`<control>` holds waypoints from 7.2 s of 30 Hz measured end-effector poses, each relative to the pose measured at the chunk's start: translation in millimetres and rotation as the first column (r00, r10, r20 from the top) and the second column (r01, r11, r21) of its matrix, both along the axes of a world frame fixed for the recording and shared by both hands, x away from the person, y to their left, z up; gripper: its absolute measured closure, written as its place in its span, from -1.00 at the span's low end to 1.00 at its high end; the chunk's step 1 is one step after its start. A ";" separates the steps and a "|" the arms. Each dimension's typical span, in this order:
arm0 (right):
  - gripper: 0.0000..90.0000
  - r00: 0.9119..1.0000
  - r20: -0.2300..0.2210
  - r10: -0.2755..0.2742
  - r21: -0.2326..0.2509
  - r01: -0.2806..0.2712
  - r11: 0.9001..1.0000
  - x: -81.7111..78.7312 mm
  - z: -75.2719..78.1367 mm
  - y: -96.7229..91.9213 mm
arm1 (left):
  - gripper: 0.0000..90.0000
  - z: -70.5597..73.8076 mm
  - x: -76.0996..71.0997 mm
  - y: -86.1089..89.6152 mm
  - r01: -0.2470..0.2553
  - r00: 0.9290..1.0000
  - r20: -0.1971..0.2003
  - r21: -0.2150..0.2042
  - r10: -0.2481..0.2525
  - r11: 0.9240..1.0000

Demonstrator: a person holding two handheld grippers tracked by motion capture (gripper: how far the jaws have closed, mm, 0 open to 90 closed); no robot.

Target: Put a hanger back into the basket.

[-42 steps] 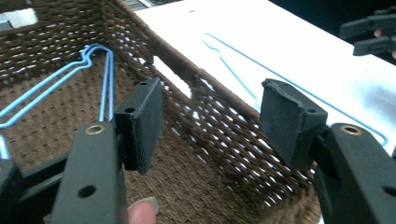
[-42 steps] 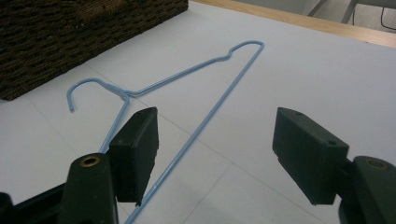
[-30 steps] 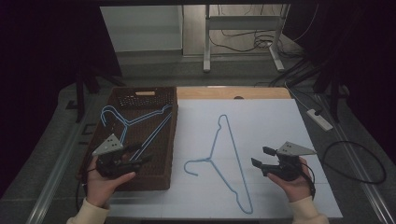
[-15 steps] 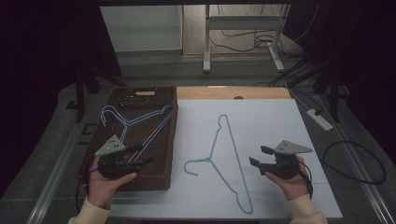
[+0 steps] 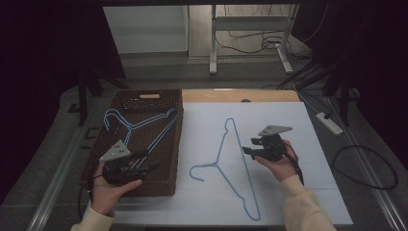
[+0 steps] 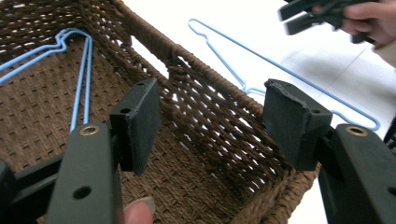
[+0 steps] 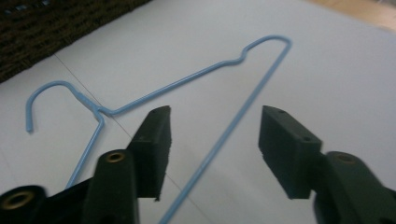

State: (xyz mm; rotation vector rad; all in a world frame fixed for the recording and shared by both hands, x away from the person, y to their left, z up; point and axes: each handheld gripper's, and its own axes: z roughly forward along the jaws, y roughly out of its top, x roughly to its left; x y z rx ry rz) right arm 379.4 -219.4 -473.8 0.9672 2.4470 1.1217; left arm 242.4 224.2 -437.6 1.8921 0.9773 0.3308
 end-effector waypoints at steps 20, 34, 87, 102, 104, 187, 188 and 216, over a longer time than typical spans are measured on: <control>1.00 0.984 -0.155 -0.085 -0.167 0.058 0.984 73.5 -39.5 51.7 | -0.18 -4.2 1.5 -1.6 0.007 1.000 -0.010 0.002 -0.007 1.000; 1.00 0.969 -0.125 -0.212 -0.264 0.173 0.949 65.8 -32.8 21.3 | -0.16 -6.3 1.5 -4.8 0.002 1.000 -0.016 0.008 -0.002 1.000; 1.00 0.901 -0.129 -0.414 -0.312 0.360 0.879 19.8 -26.1 -63.3 | -0.16 -1.9 0.4 -8.9 0.008 1.000 -0.003 0.000 -0.008 1.000; 0.44 0.991 -0.127 -0.043 -0.163 0.021 0.986 20.5 -0.3 -8.1 | -0.16 -5.4 2.3 -9.9 0.008 1.000 -0.008 0.006 -0.008 1.000; 0.24 0.989 -0.151 0.003 -0.165 -0.028 0.986 23.7 -1.7 2.0 | -0.17 -5.4 2.3 -9.3 0.009 1.000 -0.007 0.005 -0.009 1.000; 0.92 0.992 -0.103 -0.071 -0.113 0.059 0.992 -12.8 10.3 44.3 | -0.18 -5.3 1.6 -56.0 0.126 0.992 -0.030 0.014 -0.126 0.992; 0.92 0.992 -0.102 -0.072 -0.110 0.060 0.992 -13.2 10.6 44.2 | -0.18 -5.3 1.8 -58.8 0.133 0.991 -0.032 0.014 -0.132 0.991; 0.92 0.995 -0.070 -0.069 -0.051 0.066 0.997 -20.7 15.7 41.9 | -0.20 -13.2 17.4 -142.6 0.236 0.965 -0.135 0.056 -0.227 0.970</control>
